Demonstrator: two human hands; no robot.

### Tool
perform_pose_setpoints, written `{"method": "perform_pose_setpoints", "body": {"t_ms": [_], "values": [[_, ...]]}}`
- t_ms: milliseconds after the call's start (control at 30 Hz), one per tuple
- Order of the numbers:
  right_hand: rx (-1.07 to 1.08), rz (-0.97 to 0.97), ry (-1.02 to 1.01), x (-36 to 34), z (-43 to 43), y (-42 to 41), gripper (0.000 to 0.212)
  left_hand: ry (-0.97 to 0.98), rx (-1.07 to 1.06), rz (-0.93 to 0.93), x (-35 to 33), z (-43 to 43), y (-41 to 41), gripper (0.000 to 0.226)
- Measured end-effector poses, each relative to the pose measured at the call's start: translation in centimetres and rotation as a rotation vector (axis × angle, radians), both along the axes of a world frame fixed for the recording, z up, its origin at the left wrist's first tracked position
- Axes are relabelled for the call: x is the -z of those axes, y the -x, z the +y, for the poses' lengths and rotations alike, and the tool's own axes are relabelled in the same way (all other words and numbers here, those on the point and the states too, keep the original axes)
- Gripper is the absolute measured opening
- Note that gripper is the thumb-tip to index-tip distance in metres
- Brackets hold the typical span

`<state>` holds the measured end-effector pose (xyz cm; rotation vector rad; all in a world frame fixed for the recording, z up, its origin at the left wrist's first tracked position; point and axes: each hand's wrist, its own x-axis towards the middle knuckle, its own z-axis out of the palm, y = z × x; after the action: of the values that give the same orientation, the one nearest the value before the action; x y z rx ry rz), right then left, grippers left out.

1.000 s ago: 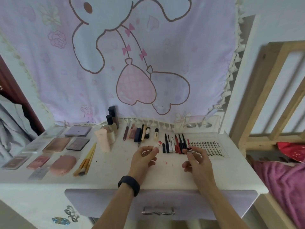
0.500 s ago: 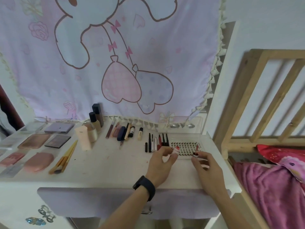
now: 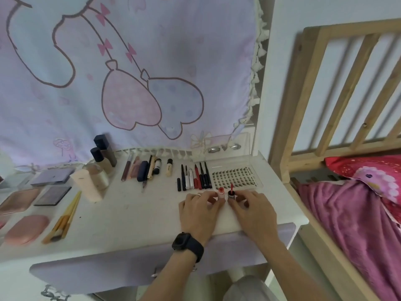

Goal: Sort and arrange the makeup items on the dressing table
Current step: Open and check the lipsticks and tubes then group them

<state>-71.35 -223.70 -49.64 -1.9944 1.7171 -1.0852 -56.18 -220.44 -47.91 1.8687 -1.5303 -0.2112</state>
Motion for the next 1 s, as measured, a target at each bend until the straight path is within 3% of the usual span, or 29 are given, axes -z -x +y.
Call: {"method": "perform_pose_setpoints", "body": {"t_ms": [1000], "values": [[0.022, 0.094, 0.055, 0.08, -0.20, -0.82, 0.022, -0.020, -0.092, -0.091, 0.97, -0.35, 0.33, 0.032]]}}
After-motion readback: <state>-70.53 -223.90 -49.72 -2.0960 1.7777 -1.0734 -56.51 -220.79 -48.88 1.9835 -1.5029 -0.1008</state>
